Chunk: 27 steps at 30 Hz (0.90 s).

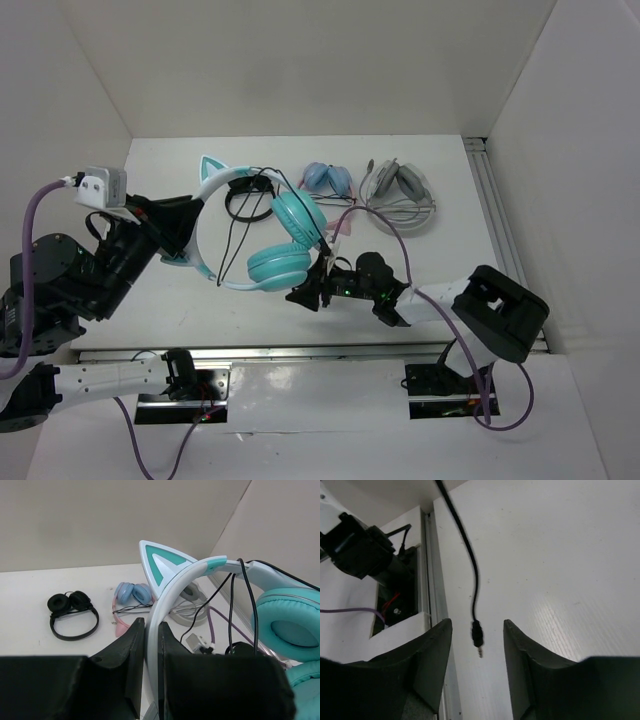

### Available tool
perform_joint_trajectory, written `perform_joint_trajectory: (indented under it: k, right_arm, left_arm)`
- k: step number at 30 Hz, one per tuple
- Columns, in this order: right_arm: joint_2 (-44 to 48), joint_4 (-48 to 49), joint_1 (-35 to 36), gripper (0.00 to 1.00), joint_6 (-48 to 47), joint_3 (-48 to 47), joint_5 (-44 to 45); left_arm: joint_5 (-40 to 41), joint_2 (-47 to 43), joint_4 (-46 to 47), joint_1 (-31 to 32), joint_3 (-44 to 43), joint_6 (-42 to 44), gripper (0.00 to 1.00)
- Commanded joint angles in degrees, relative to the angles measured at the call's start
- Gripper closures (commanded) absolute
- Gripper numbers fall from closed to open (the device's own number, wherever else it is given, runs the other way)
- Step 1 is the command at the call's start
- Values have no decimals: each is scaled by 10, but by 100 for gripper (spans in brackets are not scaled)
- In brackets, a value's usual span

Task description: Wrap the headphones

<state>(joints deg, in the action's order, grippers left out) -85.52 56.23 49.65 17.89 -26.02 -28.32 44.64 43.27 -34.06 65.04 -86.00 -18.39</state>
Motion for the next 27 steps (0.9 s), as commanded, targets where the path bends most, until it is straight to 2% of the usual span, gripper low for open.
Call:
perform_joint_trajectory:
  k: [1,2,4,5,6,7,8,18,21,25,27]
  right_arm:
    - [-25,19,3,49,-23,-18,53]
    - [-25,27,3,58,-23,-18,53]
    - [-32,27,3,58,-23,-18,53]
    - [-32,27,3,62,-23,-18,53]
    - [-32,27,3,69,-23,-24,53]
    - [-32,27,3,92,-23,-24,53]
    - [-32,27,3,97,-23,-24,53]
    - [17,38,3,100,-17,-7,63]
    - [48,-2,32,100,-22,-1,99]
    - [79,-76,119,100,-61,-1,171]
    - [86,-109,143,100,-66,-8,180]
  left_arm:
    - [-8,-1,88,2,-19,-31,100]
    - [-8,-1,83,2,-19,-31,100]
    - [-8,-1,83,2,-19,-31,100]
    - [-8,-1,83,2,-19,-31,100]
    - [-8,-7,83,2,-19,-31,100]
    - [-8,-7,83,2,-19,-31,100]
    - [-8,-7,83,2,-19,-31,100]
    - [20,-13,83,2,-2,-31,100]
    - [66,-13,83,2,10,-31,100]
    - [159,-1,103,2,35,-25,100]
    - [179,5,117,2,42,-25,100]
